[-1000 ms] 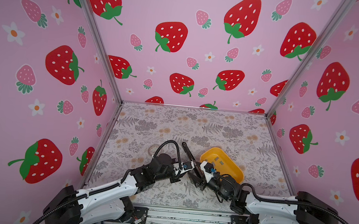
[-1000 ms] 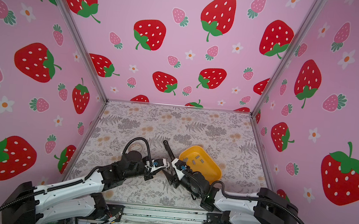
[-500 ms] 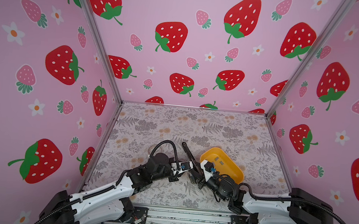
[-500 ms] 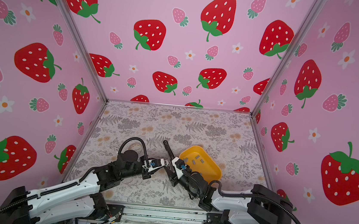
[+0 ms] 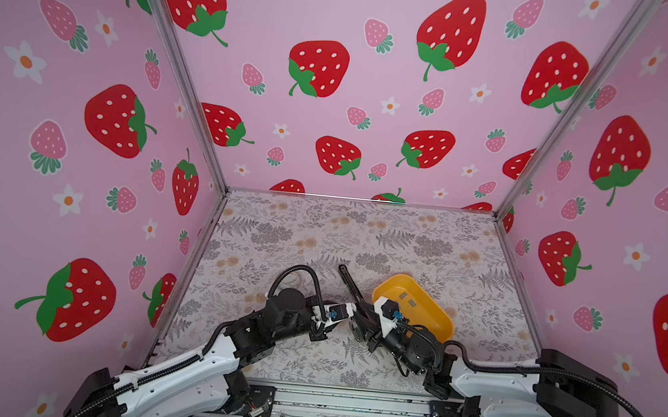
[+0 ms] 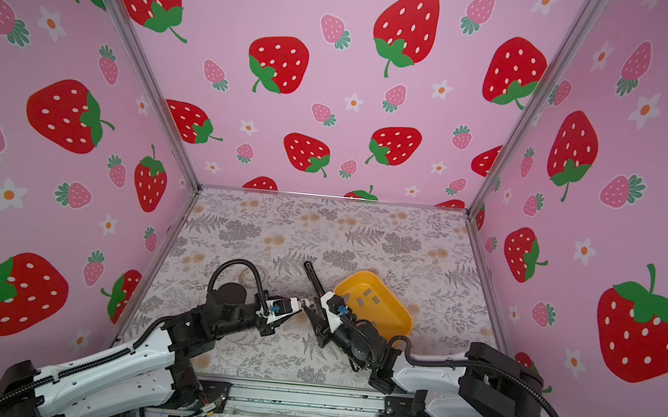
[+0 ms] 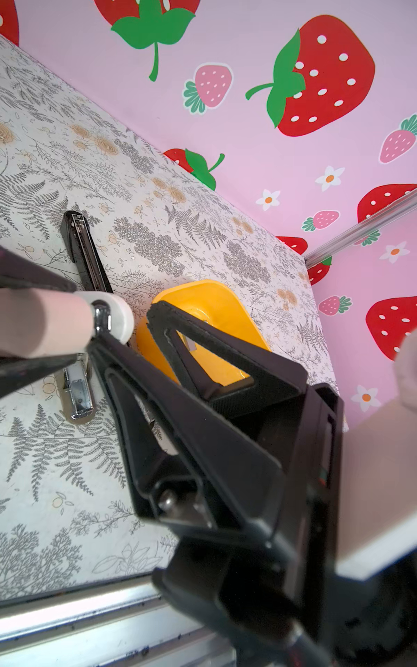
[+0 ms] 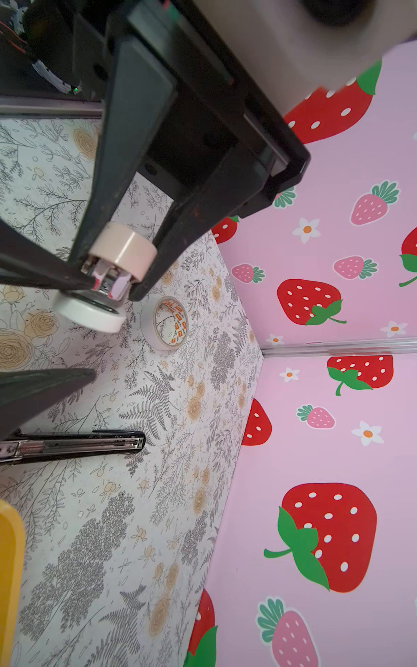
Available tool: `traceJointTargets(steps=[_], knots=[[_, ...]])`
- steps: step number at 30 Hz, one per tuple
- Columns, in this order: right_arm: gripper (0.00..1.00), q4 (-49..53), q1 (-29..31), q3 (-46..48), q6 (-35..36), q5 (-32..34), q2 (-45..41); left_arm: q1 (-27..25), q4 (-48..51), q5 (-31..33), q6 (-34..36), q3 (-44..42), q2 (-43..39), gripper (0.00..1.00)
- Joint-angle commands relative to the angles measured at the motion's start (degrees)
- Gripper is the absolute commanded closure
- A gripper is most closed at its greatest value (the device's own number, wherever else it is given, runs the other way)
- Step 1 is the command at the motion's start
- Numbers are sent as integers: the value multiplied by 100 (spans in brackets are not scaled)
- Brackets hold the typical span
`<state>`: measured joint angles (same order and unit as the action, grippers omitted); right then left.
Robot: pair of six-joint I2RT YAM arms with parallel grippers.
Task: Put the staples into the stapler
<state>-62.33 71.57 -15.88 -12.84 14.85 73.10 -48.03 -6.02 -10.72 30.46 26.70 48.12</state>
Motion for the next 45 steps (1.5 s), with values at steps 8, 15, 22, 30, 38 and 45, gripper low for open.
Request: traceJointTargets(steps=[8,15,22,30,38,45], knots=[[64,247,-55,-510,-200,271,394,-101,-13,-794,214,81,13,100],[73,385,-51,-704,-289,495,694,-102,-171,-818,228,45,-48,100],[77,377,-55,-796,-403,640,1010,-101,-464,-1013,154,-174,-290,100],[77,381,-55,-872,-371,701,1171,-84,-559,-990,82,-165,-322,100],[78,465,-60,-977,-474,750,1386,-61,-800,-1017,-46,-162,-270,100],[78,472,-64,-1040,-645,735,1631,-40,-1000,-935,-189,-209,-216,100]])
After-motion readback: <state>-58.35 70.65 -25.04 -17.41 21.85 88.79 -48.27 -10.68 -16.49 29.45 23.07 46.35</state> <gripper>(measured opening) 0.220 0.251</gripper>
